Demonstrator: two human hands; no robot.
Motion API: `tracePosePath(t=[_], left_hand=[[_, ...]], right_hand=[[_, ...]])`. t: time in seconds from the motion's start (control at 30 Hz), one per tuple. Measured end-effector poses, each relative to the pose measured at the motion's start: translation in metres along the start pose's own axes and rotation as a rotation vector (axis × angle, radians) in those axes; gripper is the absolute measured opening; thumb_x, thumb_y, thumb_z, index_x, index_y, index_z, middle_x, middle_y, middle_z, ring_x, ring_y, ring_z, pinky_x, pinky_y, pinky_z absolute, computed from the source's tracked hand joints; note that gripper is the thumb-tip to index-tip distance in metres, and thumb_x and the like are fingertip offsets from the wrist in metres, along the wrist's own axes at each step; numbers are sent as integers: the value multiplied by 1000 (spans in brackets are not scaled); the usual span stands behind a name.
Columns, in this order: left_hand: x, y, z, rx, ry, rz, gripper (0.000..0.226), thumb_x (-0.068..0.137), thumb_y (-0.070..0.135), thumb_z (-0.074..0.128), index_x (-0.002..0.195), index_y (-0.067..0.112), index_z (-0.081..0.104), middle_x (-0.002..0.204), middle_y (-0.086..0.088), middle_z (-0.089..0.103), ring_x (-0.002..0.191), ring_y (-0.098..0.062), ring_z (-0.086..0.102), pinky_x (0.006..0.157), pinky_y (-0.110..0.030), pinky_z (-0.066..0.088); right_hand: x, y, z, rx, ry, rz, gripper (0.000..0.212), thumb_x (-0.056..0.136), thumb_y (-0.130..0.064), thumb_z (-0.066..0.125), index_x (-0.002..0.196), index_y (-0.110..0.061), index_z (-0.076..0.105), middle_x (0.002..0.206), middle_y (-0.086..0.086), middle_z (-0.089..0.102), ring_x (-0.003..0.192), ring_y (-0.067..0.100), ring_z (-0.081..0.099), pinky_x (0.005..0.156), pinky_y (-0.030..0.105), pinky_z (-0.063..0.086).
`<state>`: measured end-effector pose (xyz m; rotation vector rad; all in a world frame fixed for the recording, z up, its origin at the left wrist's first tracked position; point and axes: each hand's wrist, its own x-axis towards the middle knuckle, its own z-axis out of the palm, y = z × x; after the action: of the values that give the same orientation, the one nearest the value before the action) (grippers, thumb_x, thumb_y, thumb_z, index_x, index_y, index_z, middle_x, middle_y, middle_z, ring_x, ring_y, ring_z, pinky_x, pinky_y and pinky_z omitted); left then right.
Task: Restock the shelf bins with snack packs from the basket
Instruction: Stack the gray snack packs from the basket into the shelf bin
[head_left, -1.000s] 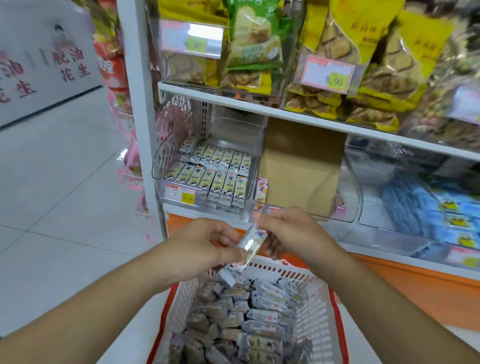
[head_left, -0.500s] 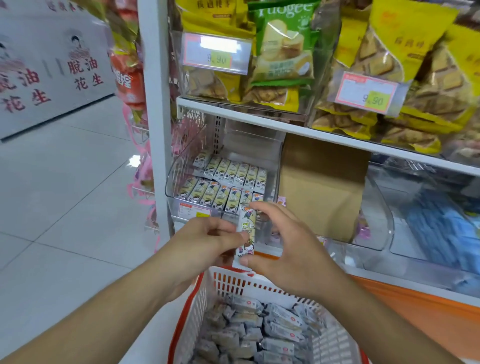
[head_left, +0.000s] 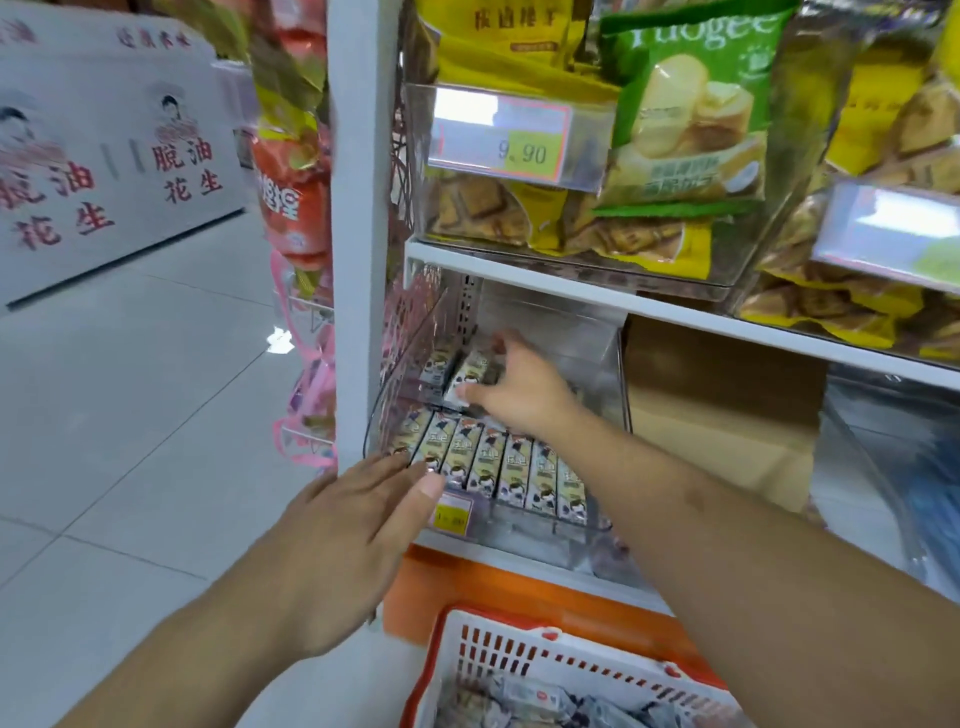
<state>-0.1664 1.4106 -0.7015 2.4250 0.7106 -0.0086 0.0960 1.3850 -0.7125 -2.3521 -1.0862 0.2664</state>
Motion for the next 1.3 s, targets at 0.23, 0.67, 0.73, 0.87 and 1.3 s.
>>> tracePosePath(t=[0.23, 0.67, 0.73, 0.87, 1.3], left_hand=[[3, 5, -2, -4, 14, 20, 69, 96, 70, 6, 155, 47, 34, 162, 29, 26, 143, 16, 10, 125, -23, 2], [-8, 27, 17, -107, 221, 160, 52, 100, 64, 25, 123, 35, 62, 119, 21, 58, 115, -2, 53, 103, -30, 44], [-15, 33, 26, -110, 225, 177, 43, 103, 61, 28, 110, 36, 62, 106, 18, 59, 104, -1, 54, 94, -32, 46], [-23, 32, 66, -107, 219, 180, 32, 107, 52, 35, 84, 37, 53, 91, 11, 58, 92, -10, 56, 82, -36, 45], [-63, -59, 261, -41, -297, -341, 88, 101, 68, 32, 162, 29, -16, 166, 5, -33, 158, -35, -5, 127, -49, 7]], right_hand=[[45, 6, 19, -60, -65, 10, 75, 89, -51, 75, 148, -22, 38, 135, 9, 61, 102, 34, 70, 85, 50, 62], [-77, 7, -31, -8, 36, -210, 77, 101, -40, 63, 165, -21, 24, 165, 4, 38, 151, 21, 35, 122, 33, 31], [-122, 9, -40, 14, 35, -275, 74, 101, -37, 63, 164, -24, 25, 162, 0, 42, 150, 15, 34, 123, 35, 31], [-209, 27, -35, 79, 33, -265, 67, 101, -31, 62, 159, -29, 30, 149, -9, 50, 139, 7, 42, 112, 27, 36], [-358, 156, 150, 55, -614, 161, 90, 93, -55, 62, 163, -43, 6, 160, 1, 45, 129, 24, 60, 97, 38, 53]])
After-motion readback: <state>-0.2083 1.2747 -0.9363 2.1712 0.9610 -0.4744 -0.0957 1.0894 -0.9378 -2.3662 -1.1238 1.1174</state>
